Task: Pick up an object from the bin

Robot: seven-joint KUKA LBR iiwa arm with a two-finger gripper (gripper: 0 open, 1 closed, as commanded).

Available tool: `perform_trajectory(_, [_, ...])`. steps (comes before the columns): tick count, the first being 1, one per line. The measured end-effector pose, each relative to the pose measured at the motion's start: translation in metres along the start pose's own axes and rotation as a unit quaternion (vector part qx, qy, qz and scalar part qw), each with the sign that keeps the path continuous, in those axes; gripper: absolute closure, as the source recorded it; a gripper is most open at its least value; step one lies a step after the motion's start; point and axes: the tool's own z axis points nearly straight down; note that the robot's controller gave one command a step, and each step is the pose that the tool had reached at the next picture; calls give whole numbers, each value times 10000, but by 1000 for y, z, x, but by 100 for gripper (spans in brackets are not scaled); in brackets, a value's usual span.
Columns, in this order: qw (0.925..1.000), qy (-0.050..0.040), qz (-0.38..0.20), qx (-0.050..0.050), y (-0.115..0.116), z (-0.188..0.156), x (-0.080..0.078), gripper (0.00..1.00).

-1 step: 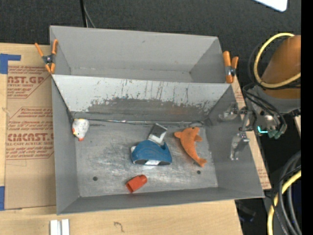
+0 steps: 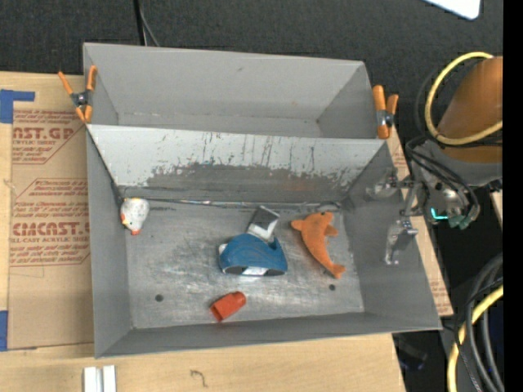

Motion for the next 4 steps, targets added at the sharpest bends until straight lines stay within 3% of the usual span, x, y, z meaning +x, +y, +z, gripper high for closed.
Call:
perform_trajectory(1, [9999, -39, 126, 6, 15, 47, -11, 0])
perform_trajectory(2, [9987, -7, -519, -2, 30, 105, -2, 0])
perform_trajectory(3, [9968, -48, 797, 4, 33, 150, -33, 100])
perform_trajectory(4, [9968, -48, 795, 6, 33, 150, -33, 100])
